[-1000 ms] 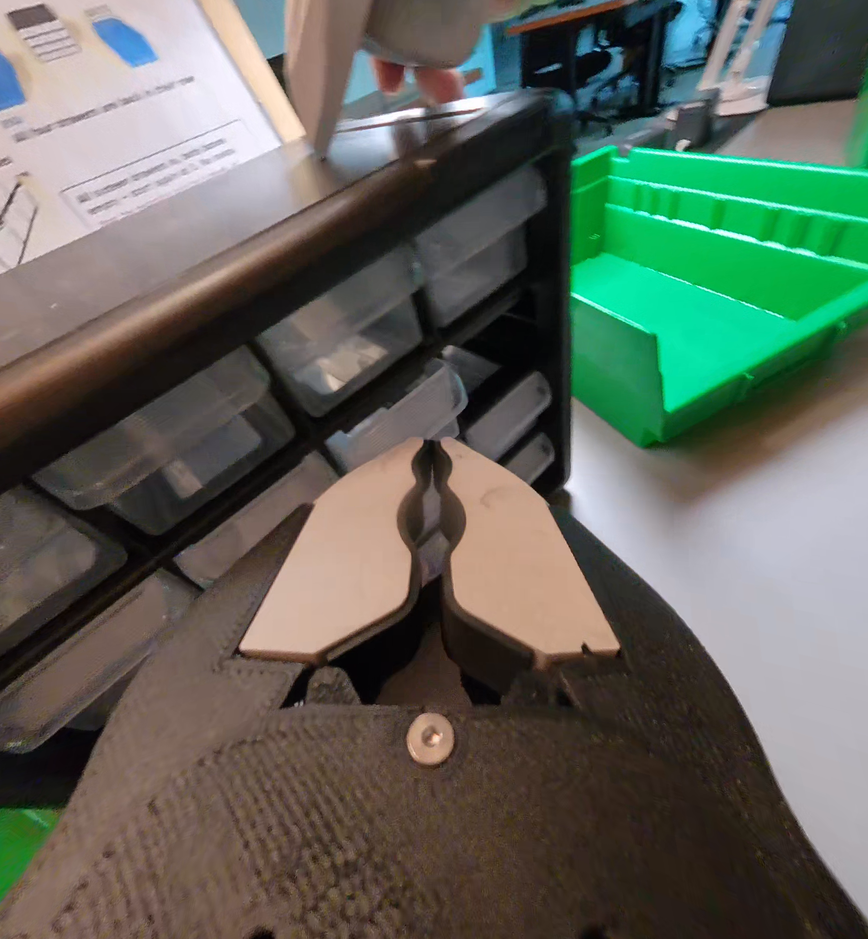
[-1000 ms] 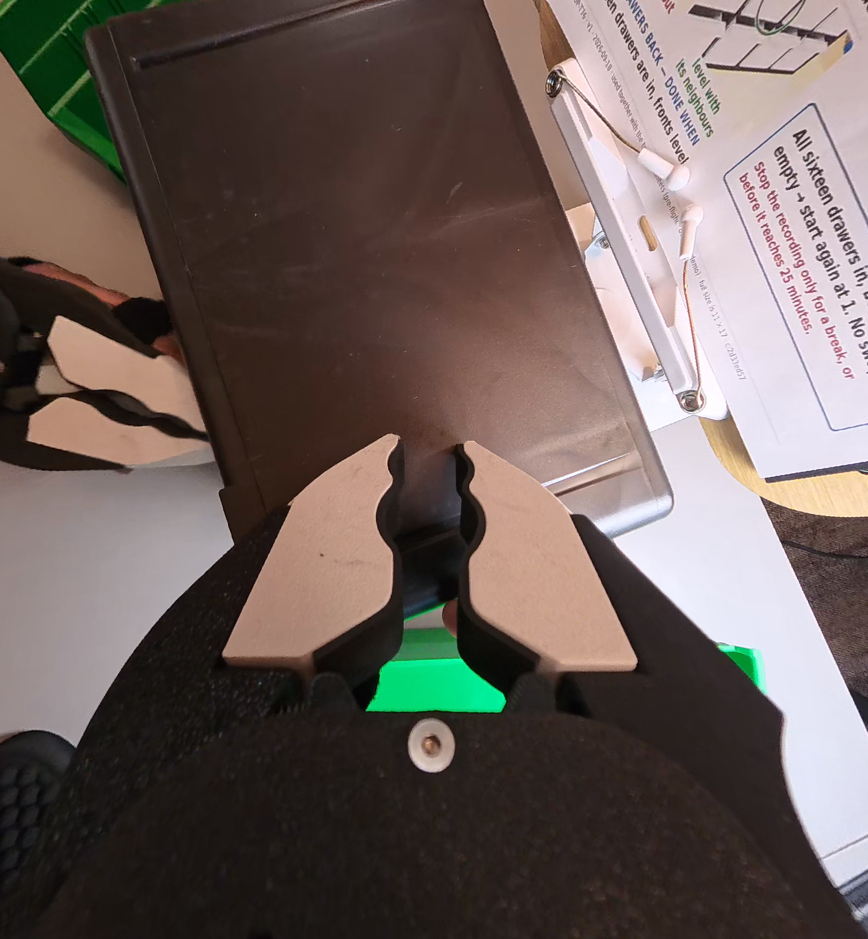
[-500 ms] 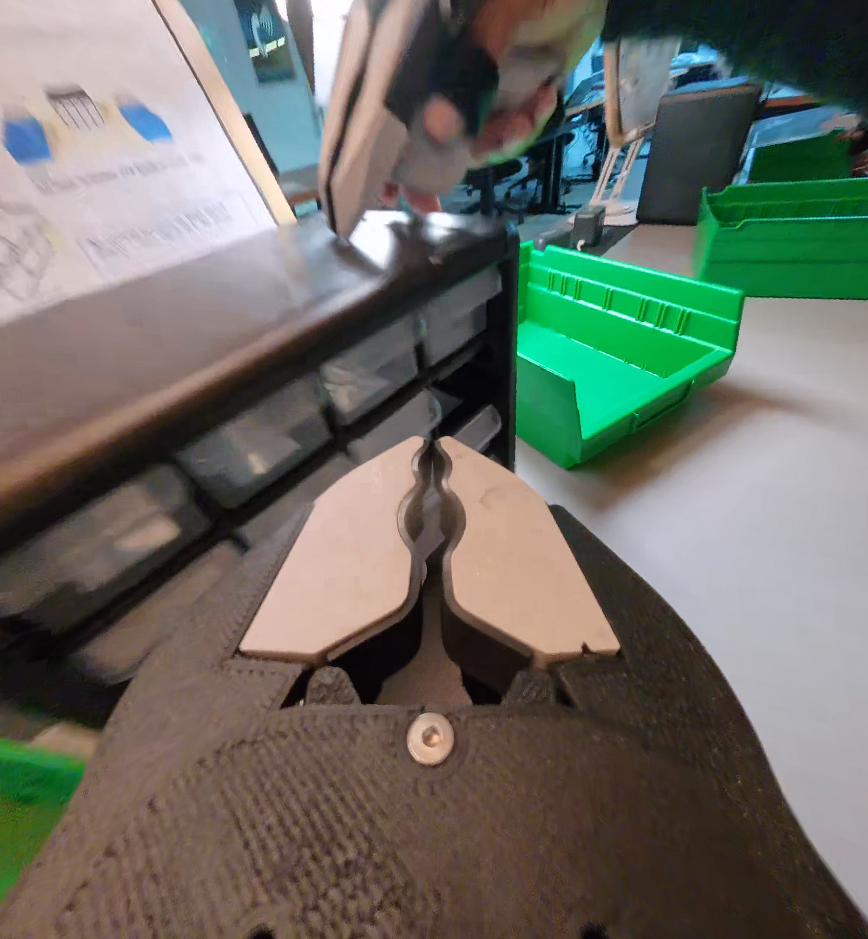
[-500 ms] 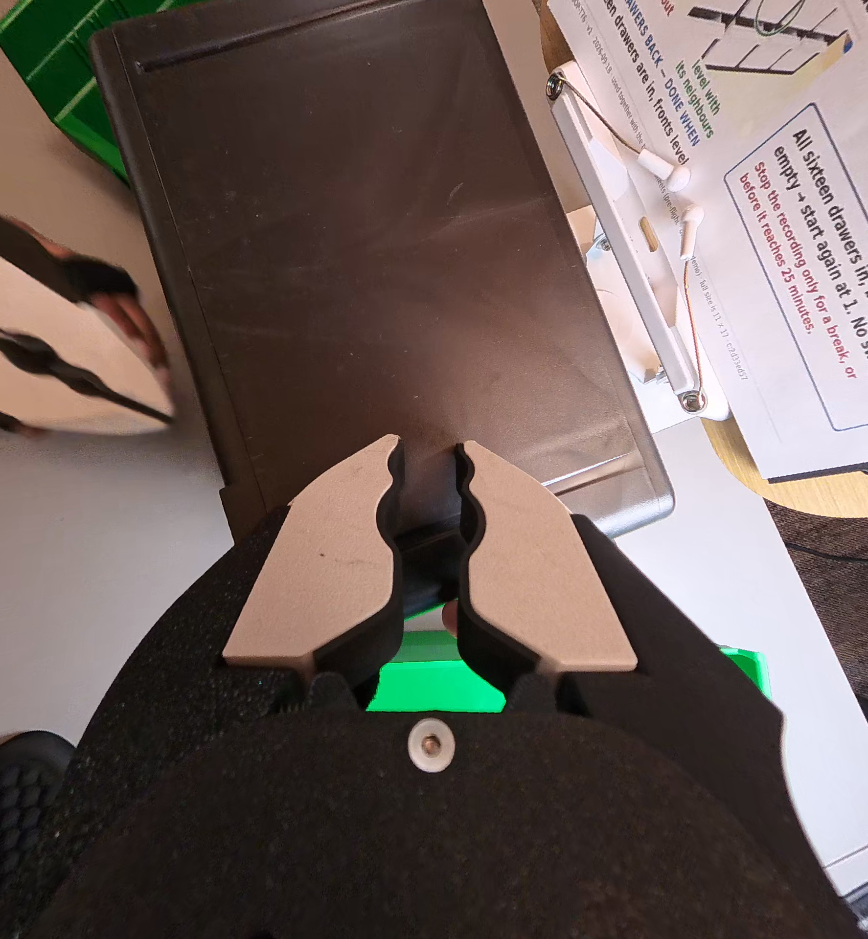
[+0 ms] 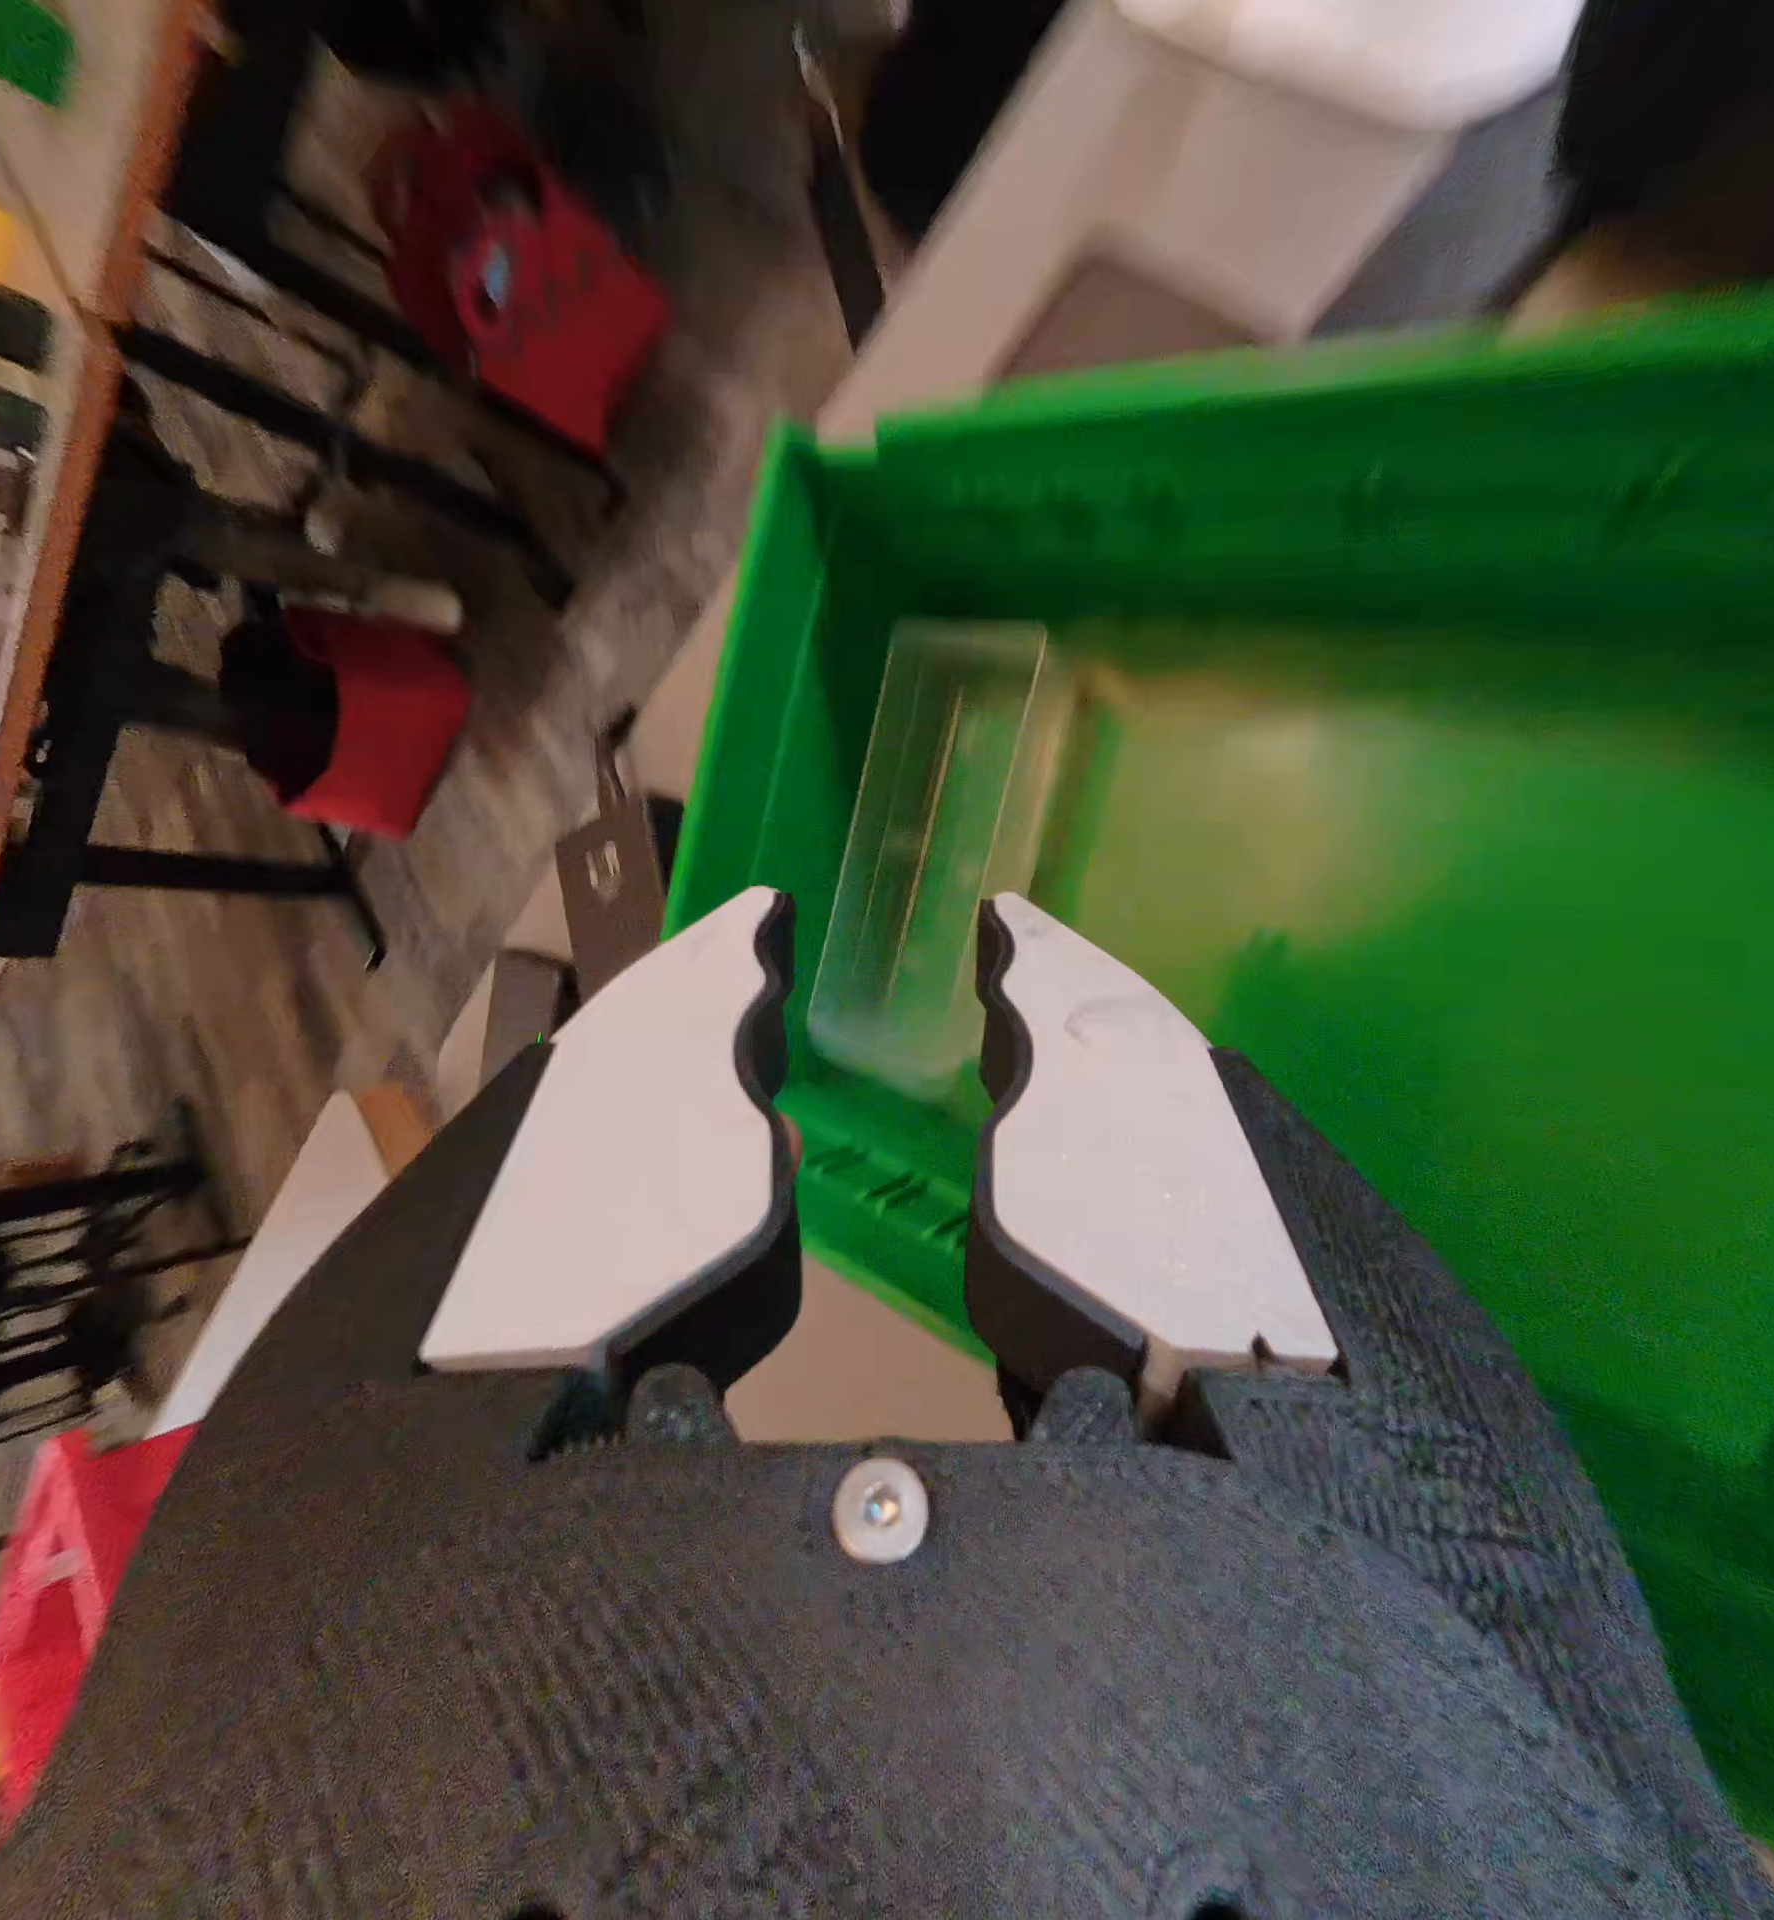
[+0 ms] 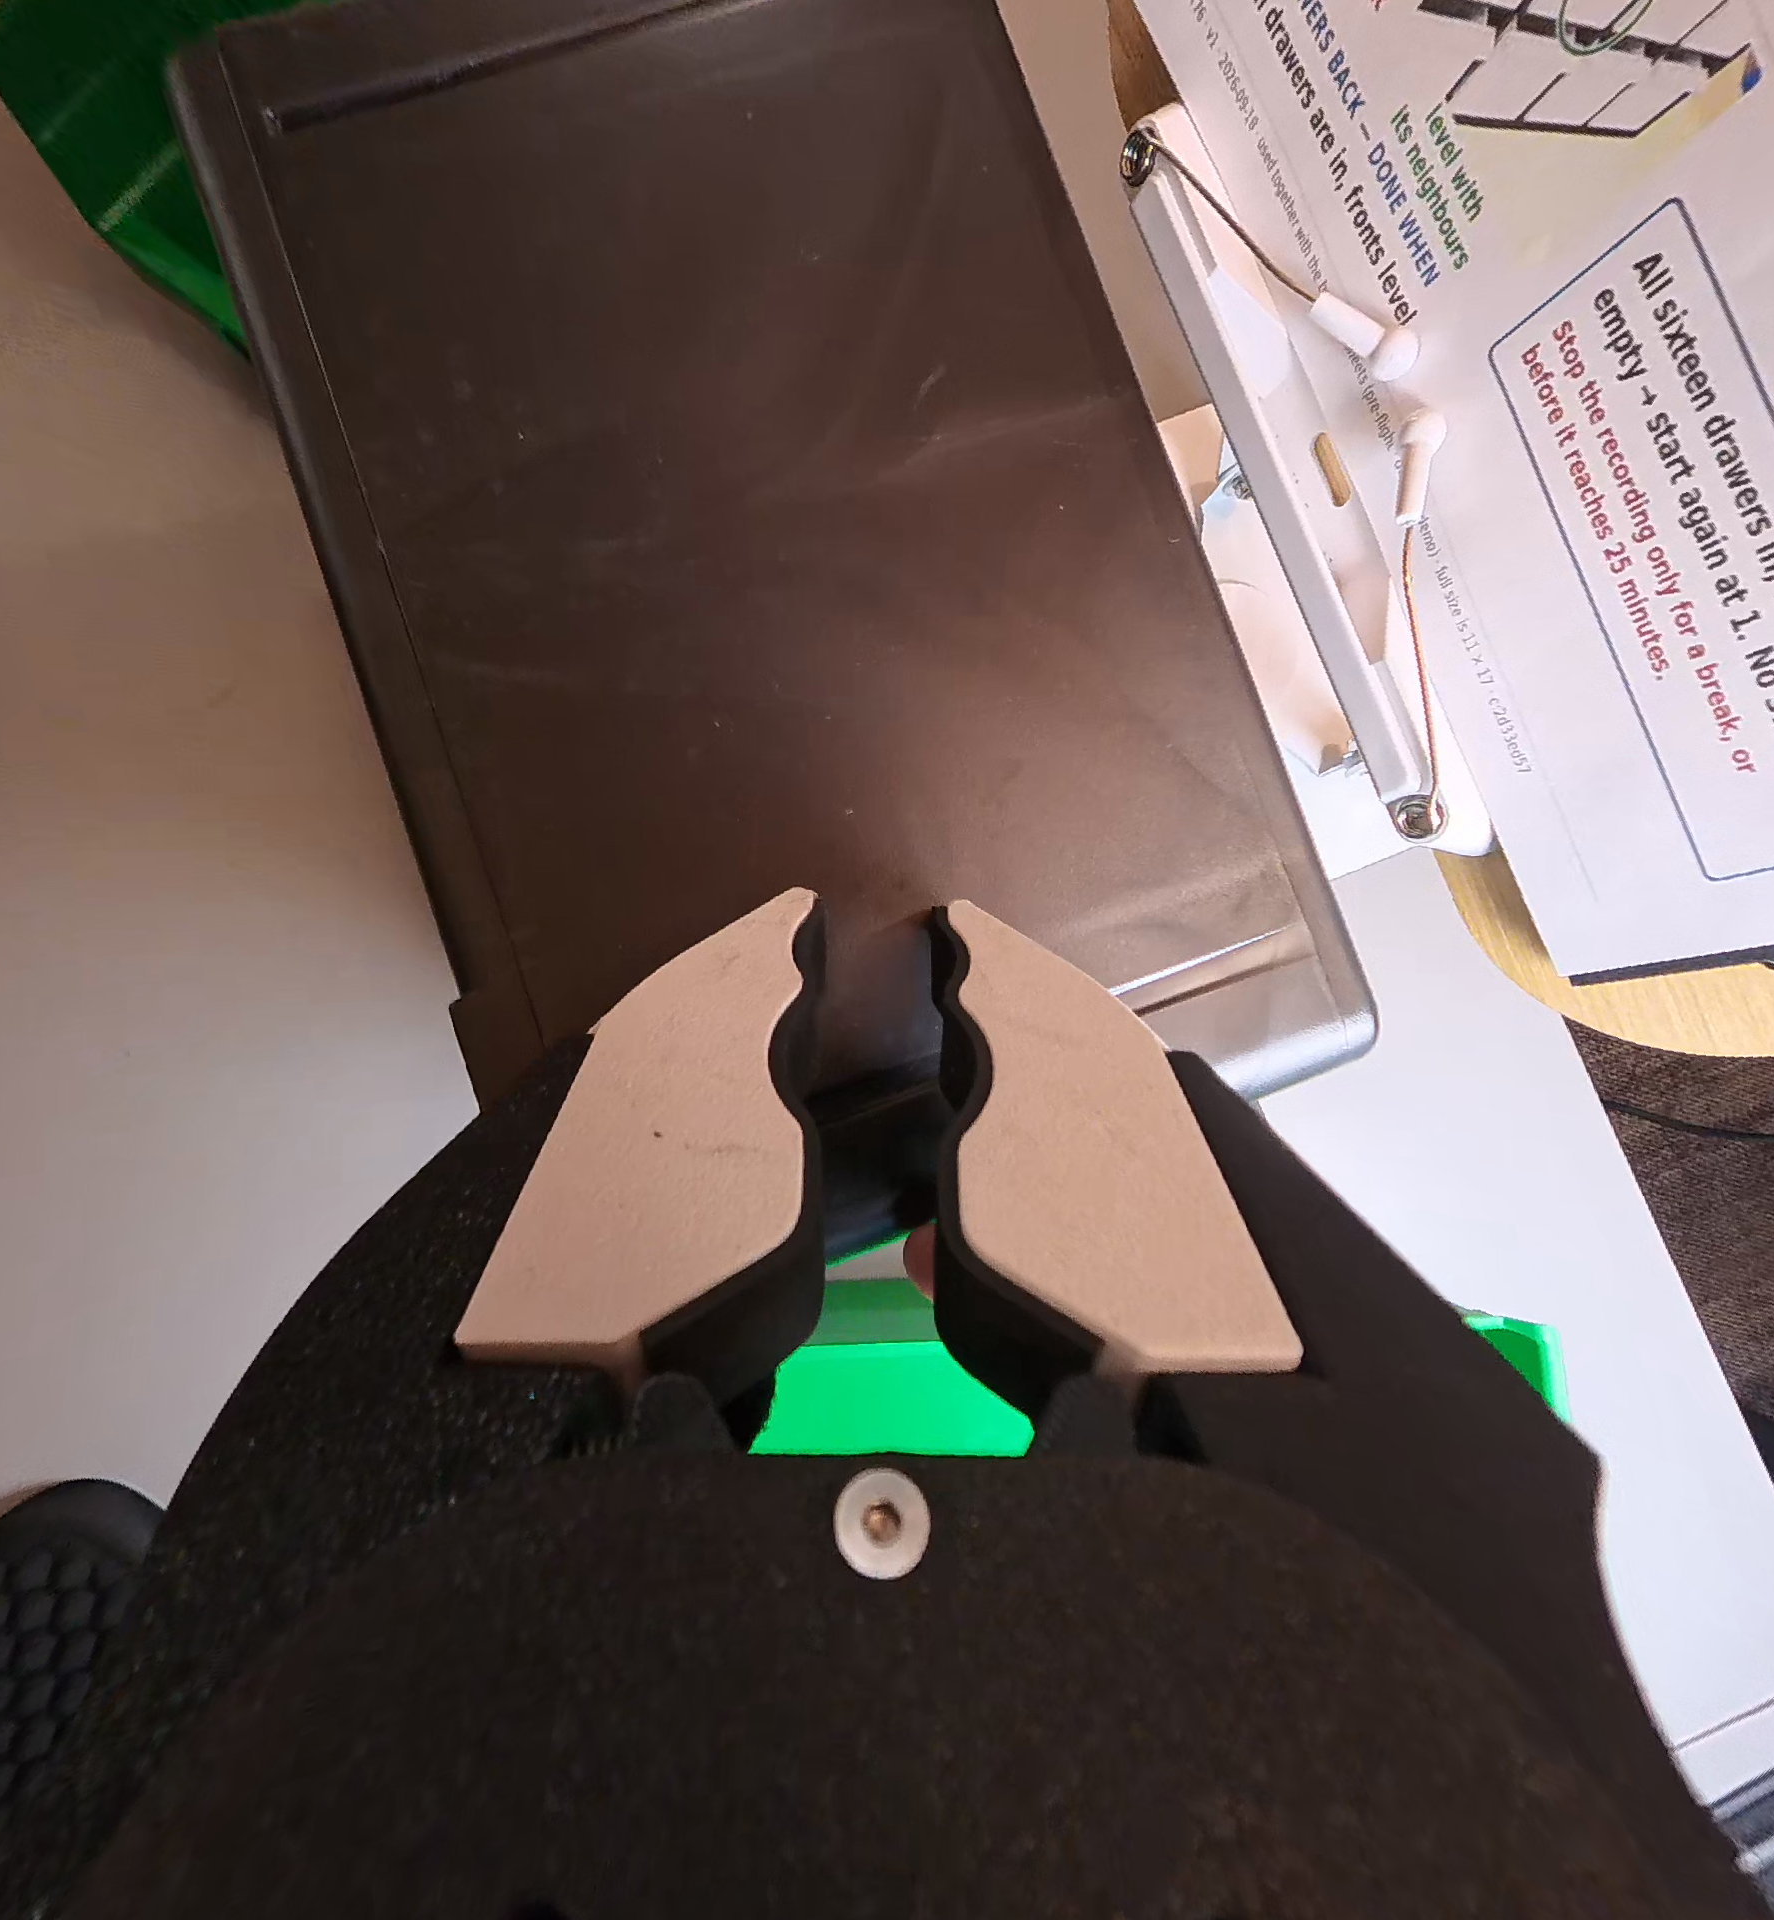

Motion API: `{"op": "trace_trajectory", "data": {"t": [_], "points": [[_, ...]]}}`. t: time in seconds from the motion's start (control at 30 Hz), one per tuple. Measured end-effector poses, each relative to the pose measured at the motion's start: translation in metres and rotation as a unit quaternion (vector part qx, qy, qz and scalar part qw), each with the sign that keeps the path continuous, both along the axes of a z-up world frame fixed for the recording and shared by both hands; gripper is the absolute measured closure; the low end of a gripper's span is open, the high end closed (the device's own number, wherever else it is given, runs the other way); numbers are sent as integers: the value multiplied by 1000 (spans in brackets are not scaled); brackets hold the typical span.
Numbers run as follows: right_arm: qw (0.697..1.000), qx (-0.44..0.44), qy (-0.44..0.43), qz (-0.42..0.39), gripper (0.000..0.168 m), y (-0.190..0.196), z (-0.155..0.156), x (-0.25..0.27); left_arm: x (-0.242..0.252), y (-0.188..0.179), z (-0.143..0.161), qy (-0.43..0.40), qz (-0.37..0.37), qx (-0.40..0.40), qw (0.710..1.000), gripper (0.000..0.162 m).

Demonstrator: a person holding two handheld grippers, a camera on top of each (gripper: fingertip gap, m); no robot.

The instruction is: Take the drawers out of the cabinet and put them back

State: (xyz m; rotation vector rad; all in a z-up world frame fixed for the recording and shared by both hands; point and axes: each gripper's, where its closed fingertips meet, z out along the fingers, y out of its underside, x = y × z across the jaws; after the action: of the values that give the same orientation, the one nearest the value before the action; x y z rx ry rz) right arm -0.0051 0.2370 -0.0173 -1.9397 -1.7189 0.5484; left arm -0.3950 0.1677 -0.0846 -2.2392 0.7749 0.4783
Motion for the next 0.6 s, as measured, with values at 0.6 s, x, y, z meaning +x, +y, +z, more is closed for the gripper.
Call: {"op": "trace_trajectory", "data": {"t": [0.6], "points": [[1000, -5, 6, 9, 150, 0, 0, 0, -53, -23, -133, 229, 13, -335, 914, 157]]}}
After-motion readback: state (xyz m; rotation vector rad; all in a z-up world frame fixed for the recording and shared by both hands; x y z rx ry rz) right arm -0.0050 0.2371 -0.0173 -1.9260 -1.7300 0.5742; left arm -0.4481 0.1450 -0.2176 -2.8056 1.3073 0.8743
